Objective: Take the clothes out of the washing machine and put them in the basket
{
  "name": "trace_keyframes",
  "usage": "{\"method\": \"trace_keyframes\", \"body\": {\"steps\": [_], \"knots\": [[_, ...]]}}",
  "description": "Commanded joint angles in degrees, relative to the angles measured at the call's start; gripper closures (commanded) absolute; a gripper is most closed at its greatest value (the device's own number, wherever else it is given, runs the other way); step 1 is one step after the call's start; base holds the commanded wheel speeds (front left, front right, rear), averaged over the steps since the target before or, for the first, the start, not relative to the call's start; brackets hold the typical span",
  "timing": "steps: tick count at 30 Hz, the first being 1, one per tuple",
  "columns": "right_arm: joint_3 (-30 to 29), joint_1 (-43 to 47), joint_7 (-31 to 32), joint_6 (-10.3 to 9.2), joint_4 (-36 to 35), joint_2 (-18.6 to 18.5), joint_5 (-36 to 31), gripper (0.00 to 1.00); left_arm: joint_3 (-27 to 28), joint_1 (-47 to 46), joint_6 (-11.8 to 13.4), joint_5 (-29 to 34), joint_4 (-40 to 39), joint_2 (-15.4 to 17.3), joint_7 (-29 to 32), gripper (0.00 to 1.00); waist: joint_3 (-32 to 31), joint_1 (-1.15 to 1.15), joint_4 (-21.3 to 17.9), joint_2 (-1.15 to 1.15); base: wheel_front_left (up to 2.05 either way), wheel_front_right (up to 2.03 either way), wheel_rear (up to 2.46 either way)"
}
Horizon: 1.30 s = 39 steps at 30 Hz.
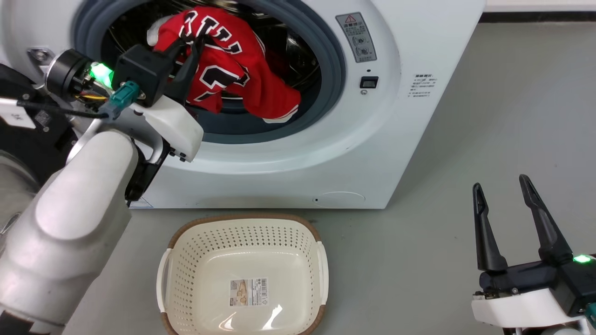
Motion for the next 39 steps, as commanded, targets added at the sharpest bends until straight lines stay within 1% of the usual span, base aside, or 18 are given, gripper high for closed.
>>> {"method": "trace_keyframes", "body": {"steps": [1, 7, 12, 18, 24, 28, 33, 35, 37, 39], "knots": [[-0.07, 0.76, -0.14, -0.04, 0.23, 0.01, -0.13, 0.00, 0.20, 1.33, 0.89, 0.30, -3.33, 1.04, 1.11, 1.00, -0.92, 0.01, 0.65, 0.00, 0.00, 0.00, 0.00], [0.11, 1.65, -0.14, -0.04, 0.58, 0.01, 0.13, 0.00, 0.51, 6.13, 4.29, 0.11, -17.48, 5.53, 6.46, 1.00, -2.44, 0.01, 1.18, 0.00, 0.00, 0.00, 0.00], [0.02, 2.21, -0.14, -0.04, 0.73, 0.01, 0.40, 0.00, 1.19, 11.56, 7.56, -0.39, -26.98, 9.16, 8.93, 1.00, -3.09, 0.01, 1.45, 0.00, 0.00, 0.00, 0.00], [-0.22, 2.65, -0.14, -0.03, 0.84, 0.01, 0.34, 0.00, 2.54, 16.84, 11.25, -0.91, -34.32, 11.96, 9.59, 1.00, -3.45, 0.01, 2.12, 0.00, 0.00, 0.00, 0.00], [-0.27, 2.38, -0.14, -0.04, 0.89, 0.01, -0.04, 0.00, 2.16, 20.92, 13.13, -1.16, -39.01, 13.64, 10.68, 1.00, -3.09, 0.01, 2.39, 0.00, 0.00, 0.00, 0.00], [-0.37, 2.17, -0.14, -0.04, 0.98, 0.01, -0.13, 0.00, 1.10, 23.50, 13.59, -1.68, -40.09, 13.98, 11.13, 1.00, -2.37, 0.01, 2.62, 0.00, 0.00, 0.00, 0.00], [-0.38, 1.31, -0.14, -0.04, 0.74, 0.01, -0.10, 0.00, -0.67, 26.71, 12.91, -3.33, -38.62, 13.29, 10.94, 1.00, -0.81, 0.01, 2.78, 0.00, 0.00, 0.00, 0.00], [-0.46, 0.82, -0.14, -0.04, 0.71, 0.01, -0.16, 0.00, -1.44, 27.68, 12.30, -4.33, -37.40, 12.53, 10.59, 1.00, 0.17, 0.01, 2.83, 0.00, 0.00, 0.00, 0.00], [-0.46, 0.19, -0.14, -0.04, 0.72, 0.02, -0.23, 0.00, -2.58, 28.12, 11.36, -4.02, -35.34, 12.45, 10.39, 1.00, 1.20, 0.01, 2.82, 0.00, 0.00, 0.00, 0.00], [-0.51, -0.22, -0.14, -0.04, 0.53, 0.02, -0.40, 0.00, -3.86, 28.75, 10.19, -5.03, -33.21, 10.89, 10.01, 1.00, 2.56, 0.01, 2.78, 0.00, 0.00, 0.00, 0.00]]}}
